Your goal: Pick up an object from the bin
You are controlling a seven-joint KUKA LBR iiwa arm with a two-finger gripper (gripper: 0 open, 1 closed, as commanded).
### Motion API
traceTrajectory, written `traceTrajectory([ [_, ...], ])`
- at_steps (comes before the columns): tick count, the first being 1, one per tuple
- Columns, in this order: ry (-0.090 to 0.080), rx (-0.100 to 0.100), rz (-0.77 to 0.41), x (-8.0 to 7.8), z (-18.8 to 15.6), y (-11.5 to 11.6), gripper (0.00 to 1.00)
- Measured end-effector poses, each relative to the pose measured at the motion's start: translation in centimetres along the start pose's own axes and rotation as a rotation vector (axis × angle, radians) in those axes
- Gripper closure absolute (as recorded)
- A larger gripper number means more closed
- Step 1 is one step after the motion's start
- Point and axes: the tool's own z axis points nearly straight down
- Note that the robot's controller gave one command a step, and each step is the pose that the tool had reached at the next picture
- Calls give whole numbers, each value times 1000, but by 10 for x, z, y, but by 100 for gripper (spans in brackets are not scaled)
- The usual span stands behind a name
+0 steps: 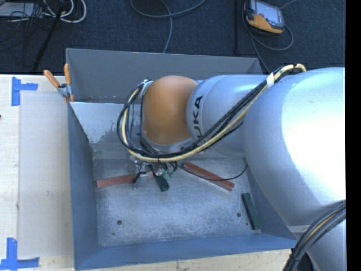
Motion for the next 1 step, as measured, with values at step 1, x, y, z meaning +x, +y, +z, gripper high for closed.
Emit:
traceTrajectory([
  [1, -7, 1, -281, -1, -139, -6, 100],
])
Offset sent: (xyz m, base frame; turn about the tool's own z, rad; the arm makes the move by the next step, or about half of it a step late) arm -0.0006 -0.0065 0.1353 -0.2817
